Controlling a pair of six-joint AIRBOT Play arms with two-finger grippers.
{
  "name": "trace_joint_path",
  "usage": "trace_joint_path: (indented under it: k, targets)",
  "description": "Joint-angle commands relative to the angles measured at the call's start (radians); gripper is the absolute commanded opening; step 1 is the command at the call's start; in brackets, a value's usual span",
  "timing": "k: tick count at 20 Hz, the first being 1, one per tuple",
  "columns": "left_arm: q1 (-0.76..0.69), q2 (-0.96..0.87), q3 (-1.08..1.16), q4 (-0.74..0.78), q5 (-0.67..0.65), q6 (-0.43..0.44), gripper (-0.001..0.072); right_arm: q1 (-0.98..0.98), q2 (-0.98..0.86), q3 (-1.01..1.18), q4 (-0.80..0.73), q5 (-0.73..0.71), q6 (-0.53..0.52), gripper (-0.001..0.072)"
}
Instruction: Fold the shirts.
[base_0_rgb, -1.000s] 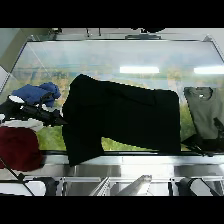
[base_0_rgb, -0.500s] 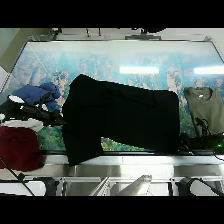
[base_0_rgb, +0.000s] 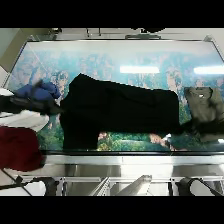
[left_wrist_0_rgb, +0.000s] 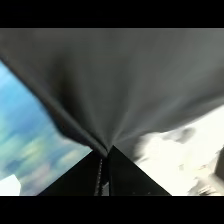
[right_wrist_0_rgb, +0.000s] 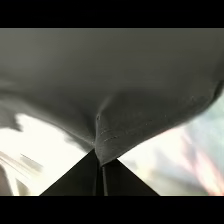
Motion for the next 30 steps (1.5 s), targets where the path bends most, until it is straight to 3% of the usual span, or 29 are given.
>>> trace_joint_path:
  k: [1,3,5,7,9,12,16,20,22,24,26,30]
  targets:
    - [0.049,0.192,0.156,-0.528,-0.210,0.122,0.0024,-0.064,0.175,0.288,0.394,0.116,-0.018,0.0012]
    - [0.105,0.313,0.301,-0.885,-0.251,0.147,0.0025,-0.143,0.300,0.495,0.592,0.023,-0.055,0.0013]
    - [0.197,0.409,0.452,-1.103,-0.228,0.158,0.0025,-0.218,0.414,0.661,0.651,-0.147,-0.070,0.0013]
    - [0.343,0.487,0.566,-1.162,-0.206,0.131,0.0026,-0.280,0.516,0.756,0.636,-0.300,-0.069,0.0013]
    - [0.508,0.539,0.601,-1.122,-0.183,0.077,0.0026,-0.307,0.586,0.773,0.571,-0.391,-0.068,0.0013]
    - [0.633,0.566,0.511,-1.087,-0.185,0.016,0.0027,-0.308,0.593,0.768,0.462,-0.394,-0.009,0.0013]
    - [0.405,0.485,0.340,-0.856,-0.188,0.021,0.0027,-0.273,0.473,0.660,0.573,-0.219,-0.023,0.0013]
    - [0.148,0.289,0.186,-0.587,-0.015,0.033,0.0026,-0.090,0.294,0.431,0.528,-0.231,-0.093,0.0013]
    - [0.064,0.148,0.152,-0.532,0.071,0.095,0.0026,0.006,0.158,0.323,0.485,-0.285,-0.123,0.0014]
    - [0.003,-0.024,0.179,-0.517,0.116,0.179,0.0024,0.080,-0.008,0.238,0.472,-0.378,-0.177,0.0013]
    - [-0.045,-0.218,0.276,-0.511,0.127,0.200,0.0024,0.136,-0.203,0.217,0.481,-0.473,-0.238,0.0013]
    - [-0.088,-0.549,0.549,-0.511,0.127,0.190,0.0023,0.172,-0.545,0.279,0.751,-0.502,-0.431,0.0013]
